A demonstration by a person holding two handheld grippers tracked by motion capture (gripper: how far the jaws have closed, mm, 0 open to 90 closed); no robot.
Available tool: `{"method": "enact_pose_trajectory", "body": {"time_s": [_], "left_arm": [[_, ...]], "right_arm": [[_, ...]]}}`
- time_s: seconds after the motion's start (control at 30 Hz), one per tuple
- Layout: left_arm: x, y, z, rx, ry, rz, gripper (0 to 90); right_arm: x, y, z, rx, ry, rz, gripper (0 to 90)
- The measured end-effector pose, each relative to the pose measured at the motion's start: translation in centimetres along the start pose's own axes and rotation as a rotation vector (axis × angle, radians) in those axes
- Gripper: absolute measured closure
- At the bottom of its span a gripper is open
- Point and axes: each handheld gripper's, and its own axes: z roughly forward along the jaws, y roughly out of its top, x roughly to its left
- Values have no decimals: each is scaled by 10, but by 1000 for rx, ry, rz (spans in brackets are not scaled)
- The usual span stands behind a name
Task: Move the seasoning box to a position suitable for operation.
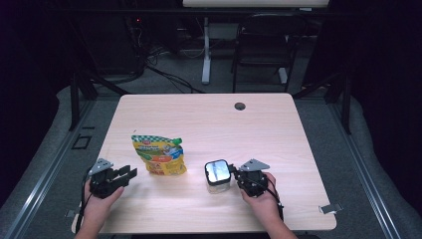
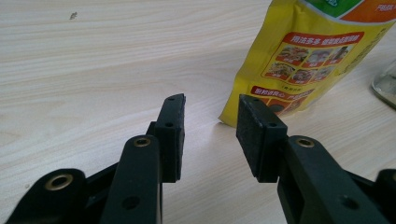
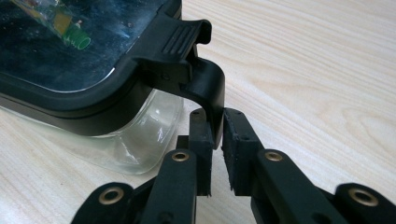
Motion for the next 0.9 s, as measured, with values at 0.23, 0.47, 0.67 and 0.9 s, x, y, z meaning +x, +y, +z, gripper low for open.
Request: {"method": "enact_pose_trajectory", "body": {"time_s": [0.23,0.47,0.67,0.9], "left_arm": [[-1,2,4,-14,-1,2,625],[-1,3,5,-14,-3,4,625],[-2,4,5,-1,-4,11,625],[-2,3,4,-9,1,9,620]], "right_arm": [[13,-3,-5,13,4,-6,857],[24,-3,-6,7,-4,-45,863],[26,-3,-4,-4,-24,-33,867],[27,-4,-8,10,5,10,827]]}}
